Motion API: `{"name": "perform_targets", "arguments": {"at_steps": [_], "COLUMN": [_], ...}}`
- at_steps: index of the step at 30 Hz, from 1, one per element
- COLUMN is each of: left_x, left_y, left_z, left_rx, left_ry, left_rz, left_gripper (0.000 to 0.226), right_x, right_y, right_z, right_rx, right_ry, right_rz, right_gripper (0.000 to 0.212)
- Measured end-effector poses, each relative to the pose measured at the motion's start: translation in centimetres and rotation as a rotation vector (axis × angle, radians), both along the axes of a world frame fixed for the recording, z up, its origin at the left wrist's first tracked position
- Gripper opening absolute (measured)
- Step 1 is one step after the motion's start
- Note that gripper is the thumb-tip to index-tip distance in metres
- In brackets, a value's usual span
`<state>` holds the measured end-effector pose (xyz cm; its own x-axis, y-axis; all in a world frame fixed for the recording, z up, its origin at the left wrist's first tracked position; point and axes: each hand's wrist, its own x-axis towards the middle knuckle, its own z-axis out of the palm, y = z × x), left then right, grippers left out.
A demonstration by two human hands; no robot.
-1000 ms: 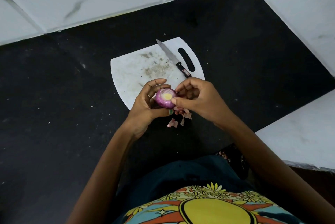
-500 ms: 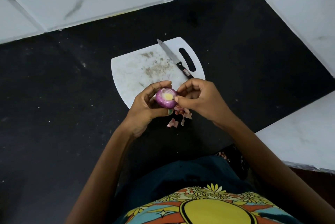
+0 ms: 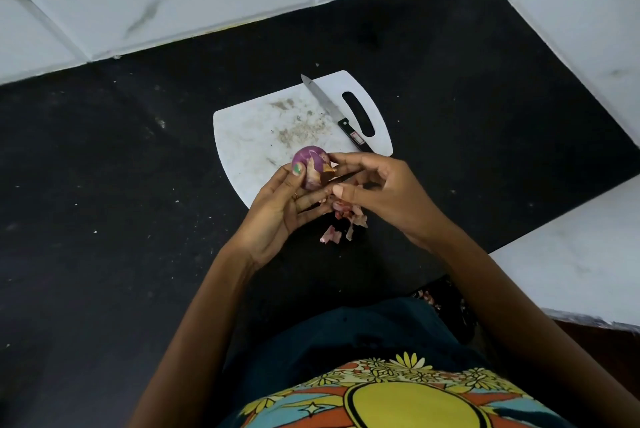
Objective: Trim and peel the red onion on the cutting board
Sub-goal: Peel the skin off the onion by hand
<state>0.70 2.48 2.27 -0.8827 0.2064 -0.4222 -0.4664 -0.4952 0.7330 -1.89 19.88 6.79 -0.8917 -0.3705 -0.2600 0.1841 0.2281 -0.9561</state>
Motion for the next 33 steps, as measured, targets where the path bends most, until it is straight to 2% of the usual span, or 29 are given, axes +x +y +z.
{"name": "perform_targets", "arguments": {"at_steps": [5,9,12,15,18,24,28,33], "left_x": [0.0,0.1,0.1,0.1,0.1,0.3,0.5,0.9], "left_y": [0.1,0.3,0.4,0.4,0.4,1.0,1.6,2.4], "left_z": [0.1,0.2,0.2,0.1,0.1,0.5,0.8,0.6], "left_rx": [-0.113,-0.169,-0.201,-0.209,-0.222,-0.208,-0.185,-0.15], "left_ry": [-0.002,0.011,0.036,0.038,0.066,0.086,0.129,0.131], "left_rz": [-0.074,-0.128,-0.153,-0.152,-0.159,-0.184,-0.216,-0.217], "left_gripper": [0.069,0.061,0.07,0.065,0.054,0.059,0.055,0.06], "right_x": [0.1,0.2,0.1,-0.1,-0.2,-0.5,-0.4,-0.2], "right_y": [-0.4,-0.6,-0.8,-0.9,-0.9,-1.2,-1.4,-1.5], "right_z": [-0.2,-0.1,0.2,0.2,0.2,-0.2,-0.7,-1.0], "right_rx": [0.043,0.103,0.132,0.156,0.186,0.3,0.305,0.315], "right_ry": [0.125,0.307,0.425,0.494,0.543,0.597,0.576,0.61], "right_rz": [-0.019,-0.047,-0.03,-0.049,-0.056,0.003,-0.016,-0.034], "right_gripper": [0.041,0.035,0.026,0.016,0.008,0.004,0.007,0.008]}}
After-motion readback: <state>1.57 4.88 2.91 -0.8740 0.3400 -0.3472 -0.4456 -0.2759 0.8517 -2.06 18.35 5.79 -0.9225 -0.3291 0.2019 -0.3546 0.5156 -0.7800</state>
